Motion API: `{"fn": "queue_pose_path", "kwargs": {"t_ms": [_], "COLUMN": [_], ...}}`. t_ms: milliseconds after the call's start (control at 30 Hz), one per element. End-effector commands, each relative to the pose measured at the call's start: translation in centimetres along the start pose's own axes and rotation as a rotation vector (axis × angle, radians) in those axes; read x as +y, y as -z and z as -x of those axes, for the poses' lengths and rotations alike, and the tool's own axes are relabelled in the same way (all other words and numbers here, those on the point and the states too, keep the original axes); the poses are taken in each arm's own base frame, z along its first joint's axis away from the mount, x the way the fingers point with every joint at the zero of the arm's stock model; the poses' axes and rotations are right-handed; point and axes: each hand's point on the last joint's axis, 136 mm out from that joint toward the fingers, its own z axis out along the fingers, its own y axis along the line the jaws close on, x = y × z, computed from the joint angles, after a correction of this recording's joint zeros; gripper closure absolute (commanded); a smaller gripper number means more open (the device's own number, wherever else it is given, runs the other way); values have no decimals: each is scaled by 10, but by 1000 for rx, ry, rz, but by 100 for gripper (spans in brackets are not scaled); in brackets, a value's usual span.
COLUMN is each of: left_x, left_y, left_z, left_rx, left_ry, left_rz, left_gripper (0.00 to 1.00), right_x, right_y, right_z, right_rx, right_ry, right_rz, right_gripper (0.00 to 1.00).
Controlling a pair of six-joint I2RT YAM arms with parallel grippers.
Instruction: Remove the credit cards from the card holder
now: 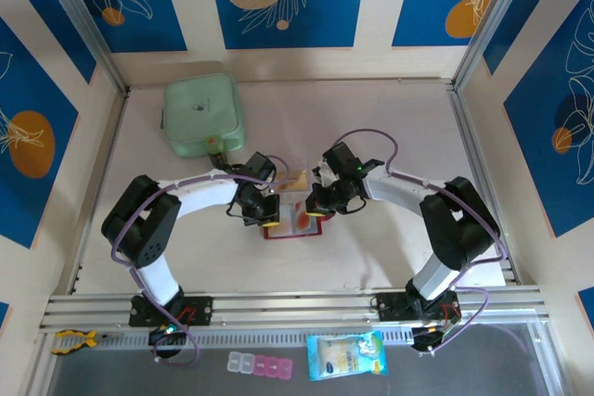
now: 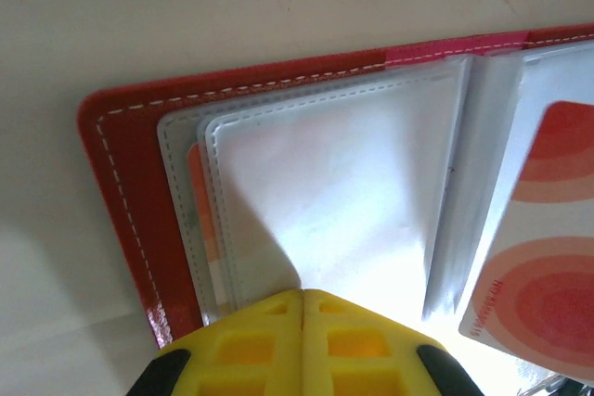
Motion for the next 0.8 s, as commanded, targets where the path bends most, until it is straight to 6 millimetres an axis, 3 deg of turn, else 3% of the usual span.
{"fn": "queue_pose_path", "kwargs": {"t_ms": [0,500,767], "left_x": [3,11,29], "left_y": [7,39,32], "left_z": [2,11,5], "left_rx": [-19,-148,-129], "left_ry": [-2,43,74], "left_rz": [33,7,26], "left_gripper": [99,93,88], "right_x": [8,24,24], "right_y": [19,57,72], "right_z": [5,21,49], "right_rx": [-27,-2,37], "right_ry": [102,794,1136], "right_rz": [-24,-185,-360], "right_gripper": [97,100,100]}}
